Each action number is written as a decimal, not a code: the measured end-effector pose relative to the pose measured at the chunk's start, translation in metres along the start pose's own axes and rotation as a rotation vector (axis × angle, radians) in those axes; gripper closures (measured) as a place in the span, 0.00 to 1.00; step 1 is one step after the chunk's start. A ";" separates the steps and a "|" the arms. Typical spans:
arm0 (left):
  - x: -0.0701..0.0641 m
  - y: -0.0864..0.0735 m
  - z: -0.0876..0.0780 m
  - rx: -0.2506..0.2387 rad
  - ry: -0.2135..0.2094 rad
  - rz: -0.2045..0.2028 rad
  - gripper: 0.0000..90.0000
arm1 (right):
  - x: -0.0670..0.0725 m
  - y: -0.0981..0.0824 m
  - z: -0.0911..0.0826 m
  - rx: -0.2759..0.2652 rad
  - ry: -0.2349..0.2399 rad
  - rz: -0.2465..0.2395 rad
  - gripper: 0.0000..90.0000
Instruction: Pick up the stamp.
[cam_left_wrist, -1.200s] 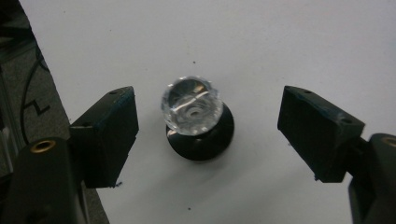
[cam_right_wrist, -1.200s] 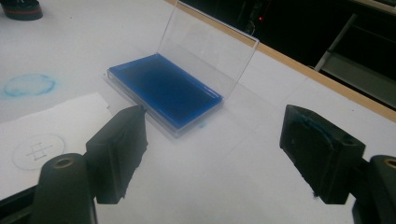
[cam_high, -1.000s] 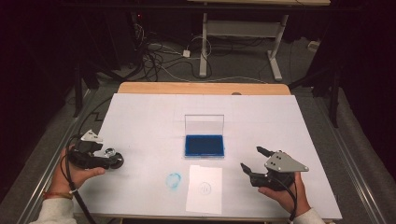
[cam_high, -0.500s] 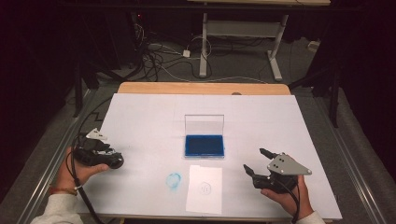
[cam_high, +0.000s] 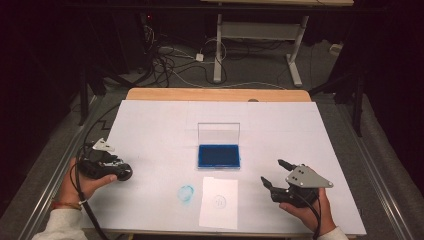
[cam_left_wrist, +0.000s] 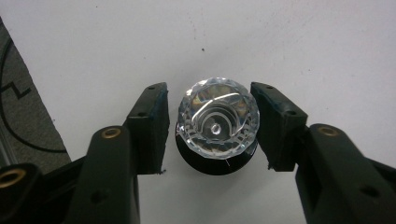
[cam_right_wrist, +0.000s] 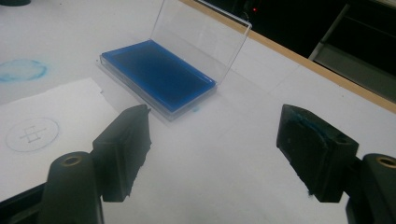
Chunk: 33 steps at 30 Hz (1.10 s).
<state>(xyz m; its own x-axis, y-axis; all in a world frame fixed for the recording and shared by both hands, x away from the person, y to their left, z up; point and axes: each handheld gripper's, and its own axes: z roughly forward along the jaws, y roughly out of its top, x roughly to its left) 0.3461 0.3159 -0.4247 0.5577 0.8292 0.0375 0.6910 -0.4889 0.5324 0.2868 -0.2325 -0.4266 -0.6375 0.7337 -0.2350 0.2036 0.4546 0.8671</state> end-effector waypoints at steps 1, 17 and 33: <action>0.000 0.000 0.000 -0.001 0.001 0.001 0.54 | 0.000 0.000 0.000 0.000 0.001 0.000 0.29; -0.003 -0.001 0.003 -0.004 -0.009 -0.014 0.60 | 0.001 0.000 0.001 0.007 0.004 -0.008 0.31; -0.007 -0.002 0.004 -0.032 0.019 -0.009 0.61 | 0.000 0.000 0.001 0.006 0.000 -0.009 0.31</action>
<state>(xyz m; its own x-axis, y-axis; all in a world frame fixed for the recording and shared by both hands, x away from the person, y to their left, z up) 0.3427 0.3100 -0.4293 0.5423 0.8388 0.0482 0.6810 -0.4724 0.5595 0.2874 -0.2316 -0.4274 -0.6394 0.7296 -0.2424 0.2022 0.4638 0.8626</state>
